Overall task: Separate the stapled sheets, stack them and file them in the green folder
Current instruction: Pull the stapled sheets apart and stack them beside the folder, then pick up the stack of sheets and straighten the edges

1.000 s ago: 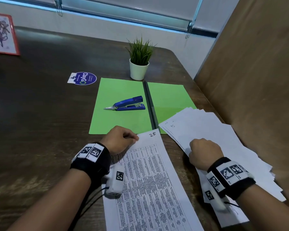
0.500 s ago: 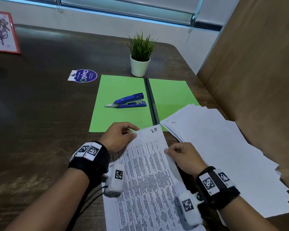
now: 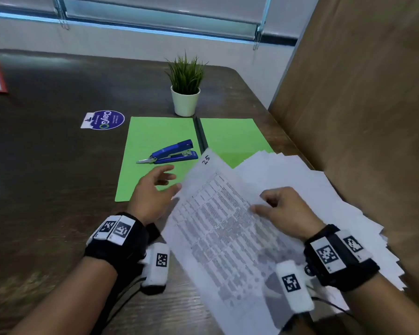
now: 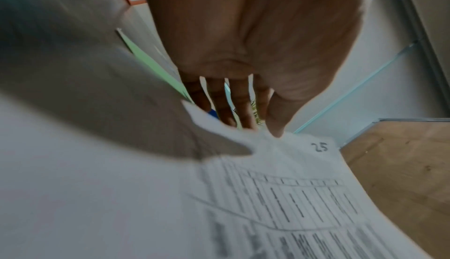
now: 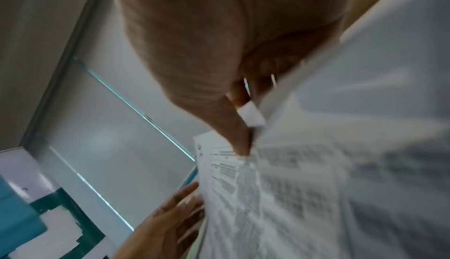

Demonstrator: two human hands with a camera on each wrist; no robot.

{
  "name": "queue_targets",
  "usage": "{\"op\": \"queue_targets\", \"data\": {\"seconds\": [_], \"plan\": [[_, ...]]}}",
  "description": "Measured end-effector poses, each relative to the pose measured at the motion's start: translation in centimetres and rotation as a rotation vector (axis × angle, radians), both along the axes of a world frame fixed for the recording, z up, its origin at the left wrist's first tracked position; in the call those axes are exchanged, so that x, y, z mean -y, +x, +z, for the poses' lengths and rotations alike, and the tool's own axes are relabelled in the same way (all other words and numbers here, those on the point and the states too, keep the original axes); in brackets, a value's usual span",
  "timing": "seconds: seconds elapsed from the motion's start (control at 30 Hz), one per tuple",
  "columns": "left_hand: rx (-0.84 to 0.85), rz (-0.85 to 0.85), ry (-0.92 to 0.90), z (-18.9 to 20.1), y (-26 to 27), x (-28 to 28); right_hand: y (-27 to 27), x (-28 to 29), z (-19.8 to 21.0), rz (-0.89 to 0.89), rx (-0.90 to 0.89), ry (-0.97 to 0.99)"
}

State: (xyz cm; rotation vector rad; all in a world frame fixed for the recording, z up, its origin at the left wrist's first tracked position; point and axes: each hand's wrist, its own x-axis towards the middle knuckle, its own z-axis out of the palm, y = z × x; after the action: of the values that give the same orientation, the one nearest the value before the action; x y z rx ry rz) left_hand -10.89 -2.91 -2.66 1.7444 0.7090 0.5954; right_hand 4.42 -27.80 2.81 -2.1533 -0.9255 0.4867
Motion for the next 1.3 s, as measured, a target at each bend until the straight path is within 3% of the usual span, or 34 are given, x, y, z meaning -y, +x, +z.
{"op": "queue_targets", "data": {"seconds": [0.2, 0.33, 0.4, 0.5, 0.57, 0.63, 0.73, 0.87, 0.97, 1.1, 1.3], "plan": [[-0.002, -0.038, 0.005, 0.8, 0.4, 1.2, 3.2, 1.4, 8.0, -0.198, 0.383, 0.235], [-0.067, -0.168, -0.049, 0.8, 0.9, 3.8, 2.7, 2.8, 14.1, -0.150, 0.783, 0.433], [-0.098, -0.208, -0.071, 0.5, 1.2, 5.3, 2.0, 3.1, 15.2, -0.107, 0.905, 0.374], [-0.074, -0.228, -0.210, 0.2, 2.2, 7.4, 0.8, 2.1, 12.8, -0.033, 0.997, 0.138], [-0.076, -0.231, -0.251, 0.0, 3.5, 8.3, 0.6, 0.5, 9.3, 0.033, 0.948, -0.182], [-0.093, -0.231, -0.276, -0.2, 5.0, 9.1, 1.1, -0.9, 5.3, 0.073, 0.785, -0.497], [-0.132, -0.215, -0.288, -0.3, 7.0, 10.3, 1.7, -1.0, 0.2, 0.086, 0.634, -0.678], [-0.198, -0.211, -0.266, -0.7, 8.7, 10.5, 3.8, 0.5, -0.9, 0.009, 0.393, -0.578], [-0.204, -0.200, -0.355, -0.3, 9.7, 10.9, 9.0, 2.1, 0.5, -0.214, 0.307, -0.448], [-0.196, -0.215, -0.419, 1.4, 10.0, 12.3, 15.9, 4.5, -0.5, -0.460, 0.194, -0.573], [-0.121, -0.203, -0.450, 2.1, 10.8, 13.0, 19.1, 5.3, -3.8, -0.523, 0.051, -0.490]]}}
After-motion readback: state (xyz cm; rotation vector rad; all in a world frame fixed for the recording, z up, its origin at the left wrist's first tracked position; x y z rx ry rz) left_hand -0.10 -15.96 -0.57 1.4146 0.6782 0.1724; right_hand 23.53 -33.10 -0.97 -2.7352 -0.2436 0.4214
